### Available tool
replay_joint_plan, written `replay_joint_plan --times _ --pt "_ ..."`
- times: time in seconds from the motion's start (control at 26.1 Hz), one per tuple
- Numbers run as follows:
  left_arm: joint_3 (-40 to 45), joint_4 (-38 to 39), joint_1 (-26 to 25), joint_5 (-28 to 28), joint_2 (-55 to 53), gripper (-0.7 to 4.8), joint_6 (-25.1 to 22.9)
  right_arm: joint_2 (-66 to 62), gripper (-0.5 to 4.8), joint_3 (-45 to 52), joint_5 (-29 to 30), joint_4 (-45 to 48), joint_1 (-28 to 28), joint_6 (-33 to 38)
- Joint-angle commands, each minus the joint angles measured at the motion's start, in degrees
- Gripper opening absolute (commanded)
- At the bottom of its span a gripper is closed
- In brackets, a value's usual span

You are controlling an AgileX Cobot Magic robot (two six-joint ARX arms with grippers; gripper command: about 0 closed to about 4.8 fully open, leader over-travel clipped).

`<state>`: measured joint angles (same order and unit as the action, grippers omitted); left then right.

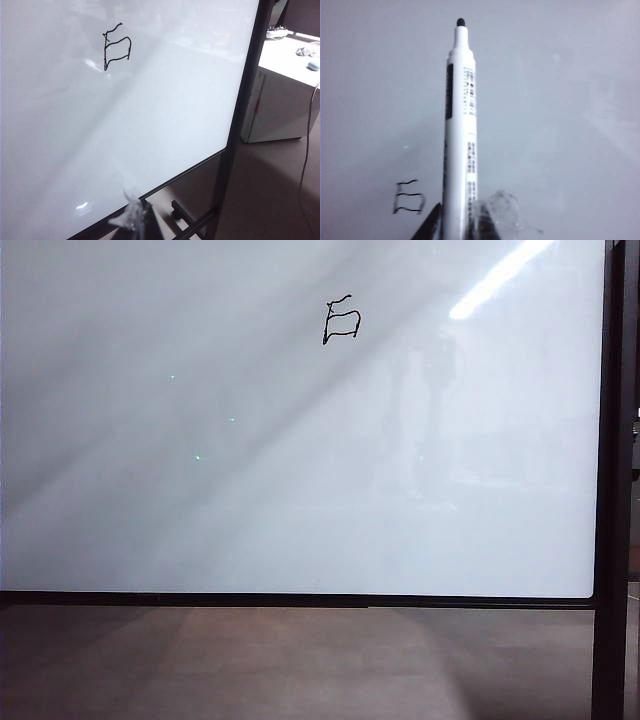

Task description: Reach to the right to find the marker pen, pick it up, and write the number 6 on the whiteboard.

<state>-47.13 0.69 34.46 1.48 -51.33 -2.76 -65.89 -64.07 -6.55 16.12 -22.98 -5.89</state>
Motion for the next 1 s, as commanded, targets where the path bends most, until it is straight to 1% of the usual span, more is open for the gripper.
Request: replay_joint_plan --times 0.04,0.46,1.0 --pt "-0.3 -0.8 0.1 0.2 0.2 -0.06 0.2 3.1 0.32 -0.3 -1.5 -3.1 2.0 -0.2" --pt "-0.3 -0.8 0.1 0.3 0.2 -0.06 0.2 6.7 0.32 -0.3 -1.3 -10.9 14.0 -0.1" --pt "-0.3 -0.8 0.1 0.3 0.2 -0.06 0.2 6.7 0.36 -0.2 -0.5 -14.4 29.4 -0.1"
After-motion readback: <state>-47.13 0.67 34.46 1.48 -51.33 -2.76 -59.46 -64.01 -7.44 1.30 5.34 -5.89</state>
